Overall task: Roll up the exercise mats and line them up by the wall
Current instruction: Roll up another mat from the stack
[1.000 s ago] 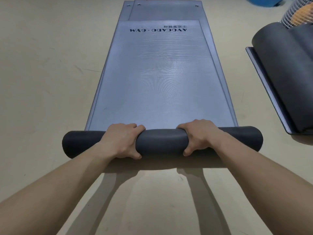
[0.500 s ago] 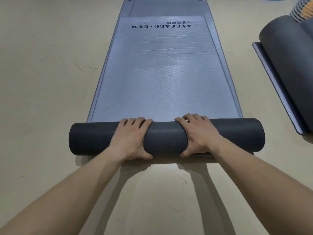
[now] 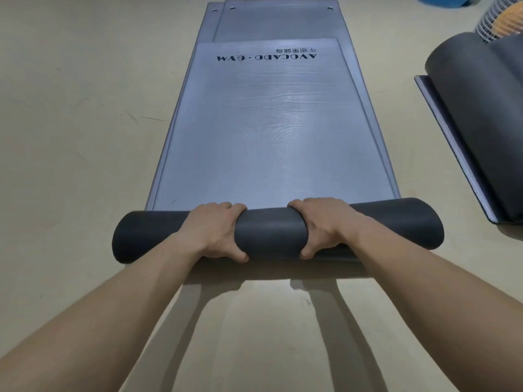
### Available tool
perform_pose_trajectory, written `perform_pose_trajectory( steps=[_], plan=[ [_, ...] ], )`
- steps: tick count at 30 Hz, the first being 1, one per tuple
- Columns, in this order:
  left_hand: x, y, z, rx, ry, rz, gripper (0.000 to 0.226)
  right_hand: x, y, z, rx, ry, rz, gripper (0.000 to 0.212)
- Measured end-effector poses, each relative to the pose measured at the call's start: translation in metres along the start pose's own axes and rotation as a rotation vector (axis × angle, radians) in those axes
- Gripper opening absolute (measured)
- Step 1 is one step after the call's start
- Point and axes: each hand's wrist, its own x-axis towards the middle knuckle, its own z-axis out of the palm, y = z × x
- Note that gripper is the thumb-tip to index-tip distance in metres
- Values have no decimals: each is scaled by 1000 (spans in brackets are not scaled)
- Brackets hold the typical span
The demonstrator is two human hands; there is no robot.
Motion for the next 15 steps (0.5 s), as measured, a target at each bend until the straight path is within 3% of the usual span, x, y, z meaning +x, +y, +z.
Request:
perform_pose_trajectory(
  steps=[2,5,7,9,12,15],
  plan=[
    [-10,2,2,-32,-126,28,93,-19,-7,10,2,22,1,100],
    [-4,0,-7,-92,-225,9,96,-42,-16,47,-185,288,31,107],
    [1,-4,-13,-130,-249,2,101,-41,-16,57,-212,333,39,107],
    [-5,-1,-11,-67,-141,2,109,-33,-12,45,-181,292,43,102],
    [-20,13,10,162,180,21,110,-17,-4,6,-49,136,37,104],
    [-11,15,10,158,222,-1,104,-9,0,-8,-49,125,44,113]
  ],
)
